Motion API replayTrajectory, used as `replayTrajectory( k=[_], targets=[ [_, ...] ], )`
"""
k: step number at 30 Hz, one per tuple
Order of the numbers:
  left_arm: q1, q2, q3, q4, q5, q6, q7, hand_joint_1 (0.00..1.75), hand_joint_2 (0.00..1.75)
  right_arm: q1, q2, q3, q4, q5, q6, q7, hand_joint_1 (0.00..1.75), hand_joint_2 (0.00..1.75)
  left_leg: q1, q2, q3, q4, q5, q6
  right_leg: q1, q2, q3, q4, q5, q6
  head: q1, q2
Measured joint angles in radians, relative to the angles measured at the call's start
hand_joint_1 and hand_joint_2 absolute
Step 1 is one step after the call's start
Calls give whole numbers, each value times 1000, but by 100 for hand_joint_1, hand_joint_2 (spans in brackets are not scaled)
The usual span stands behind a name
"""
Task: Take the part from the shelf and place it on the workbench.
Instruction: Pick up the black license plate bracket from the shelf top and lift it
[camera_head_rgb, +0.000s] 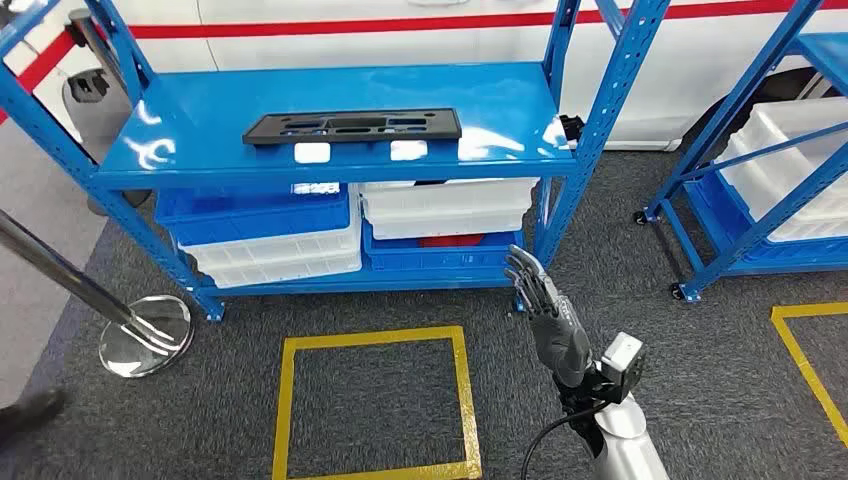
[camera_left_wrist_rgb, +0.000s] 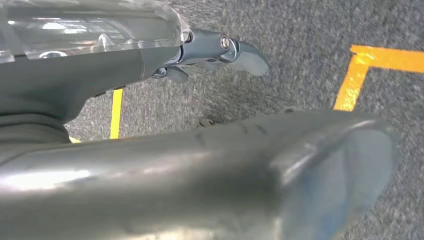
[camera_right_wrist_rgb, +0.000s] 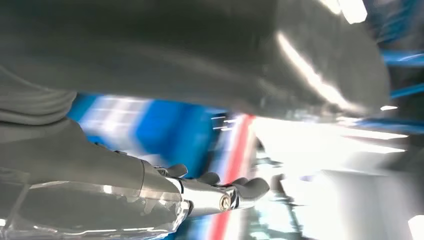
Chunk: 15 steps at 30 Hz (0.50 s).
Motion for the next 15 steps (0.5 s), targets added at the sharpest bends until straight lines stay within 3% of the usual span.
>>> replayTrajectory(
  k=[3, 4, 5, 7, 9, 13, 15],
  targets=[
    [-1, -1, 16, 3, -3, 0, 0, 0, 0, -2, -6, 35, -56, -31, 20, -17, 0, 0, 9, 2, -79, 134, -37, -10, 0, 0, 9, 0, -10, 0, 0, 0],
    [-1, -2, 23, 4, -5, 0, 0, 0, 0, -3, -10, 52, -82, -46, 29, -25, 0, 0, 13, 3, -103, 164, -33, -15, -1, -1, 16, 0, -17, 2, 0, 0],
    [-1, -2, 30, 5, -6, 0, 0, 0, 0, -5, -13, 66, -106, -60, 38, -32, 0, 0, 17, 5, -106, 155, -8, -18, -3, 0, 25, 0, -25, 5, 0, 0],
    [-2, -3, 45, 6, -10, -3, 0, 0, 0, -10, -21, 99, -159, -91, 55, -41, 0, 0, 23, 9, -63, 38, 75, -23, -9, -1, 49, 0, -43, 14, 0, 0],
    [-6, -5, 60, 9, -16, -7, -1, 0, 0, -20, -31, 134, -215, -125, 74, -46, 0, 0, 19, 14, -12, -71, 111, -17, -9, 0, 66, -2, -60, 29, 0, 0],
    [-12, -10, 90, 14, -22, -10, -3, 0, 0, -44, -49, 199, -306, -194, 108, -51, 0, 0, 12, 10, 21, -113, 83, 21, -9, 0, 82, 4, -61, 56, 0, 0],
    [-13, -12, 102, 14, -23, -10, -6, 0, 0, -54, -57, 222, -338, -227, 121, -53, 0, 0, 11, 7, 47, -123, 72, 39, -11, 1, 46, 80, -67, 58, 0, 0]
  ],
)
